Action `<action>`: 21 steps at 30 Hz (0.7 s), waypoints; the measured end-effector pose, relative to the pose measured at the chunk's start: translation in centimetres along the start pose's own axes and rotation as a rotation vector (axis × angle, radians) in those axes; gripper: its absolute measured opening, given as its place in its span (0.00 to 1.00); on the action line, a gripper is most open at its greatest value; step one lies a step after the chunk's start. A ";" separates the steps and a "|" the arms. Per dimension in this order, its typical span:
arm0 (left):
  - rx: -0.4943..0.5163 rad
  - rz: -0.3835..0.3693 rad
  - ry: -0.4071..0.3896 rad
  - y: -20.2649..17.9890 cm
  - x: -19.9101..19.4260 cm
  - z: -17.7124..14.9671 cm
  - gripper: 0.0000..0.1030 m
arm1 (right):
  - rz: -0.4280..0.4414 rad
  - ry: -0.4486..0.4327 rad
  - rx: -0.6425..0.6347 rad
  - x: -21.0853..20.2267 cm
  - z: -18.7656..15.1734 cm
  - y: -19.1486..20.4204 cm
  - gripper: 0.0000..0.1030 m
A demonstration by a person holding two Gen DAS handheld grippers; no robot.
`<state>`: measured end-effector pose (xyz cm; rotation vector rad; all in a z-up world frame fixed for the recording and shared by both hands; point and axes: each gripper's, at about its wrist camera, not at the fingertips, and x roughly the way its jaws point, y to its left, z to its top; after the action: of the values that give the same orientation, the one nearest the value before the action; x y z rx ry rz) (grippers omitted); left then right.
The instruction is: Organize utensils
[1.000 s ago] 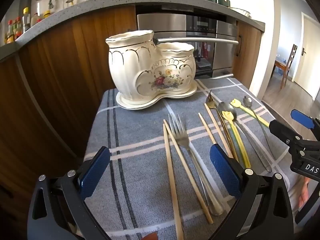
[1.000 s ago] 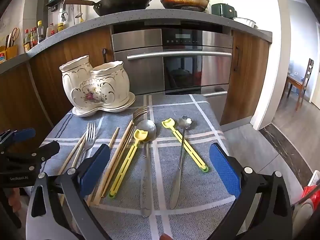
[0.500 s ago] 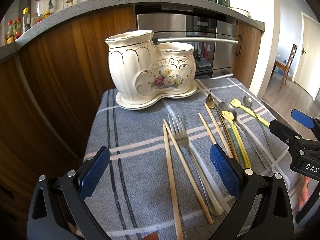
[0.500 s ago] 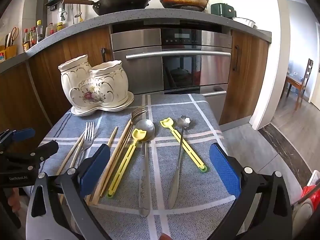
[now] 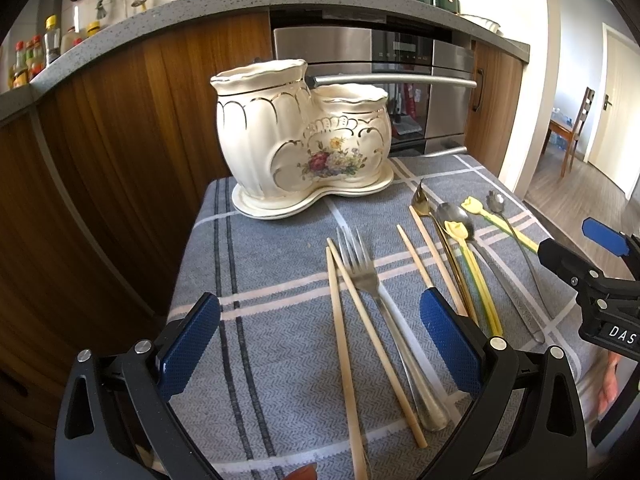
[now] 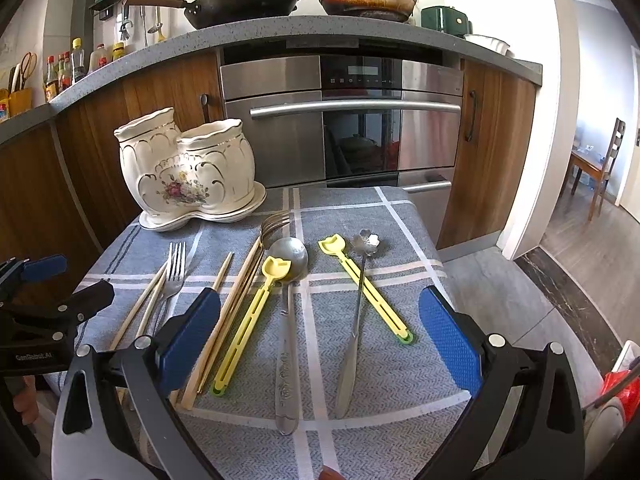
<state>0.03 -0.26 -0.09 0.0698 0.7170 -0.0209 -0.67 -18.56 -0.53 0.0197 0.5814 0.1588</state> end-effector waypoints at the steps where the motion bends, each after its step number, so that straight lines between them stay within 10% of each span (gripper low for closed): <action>1: 0.001 0.000 0.000 0.0 0.0 0.0 0.96 | -0.003 0.001 -0.002 0.0 0.0 0.0 0.95; 21: 0.002 0.000 0.005 0.0 0.1 0.1 0.96 | 0.000 0.003 0.001 -0.1 0.0 -0.2 0.95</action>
<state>0.20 -0.26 -0.12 0.0717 0.7215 -0.0219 -0.70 -18.75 -0.50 0.0202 0.5839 0.1583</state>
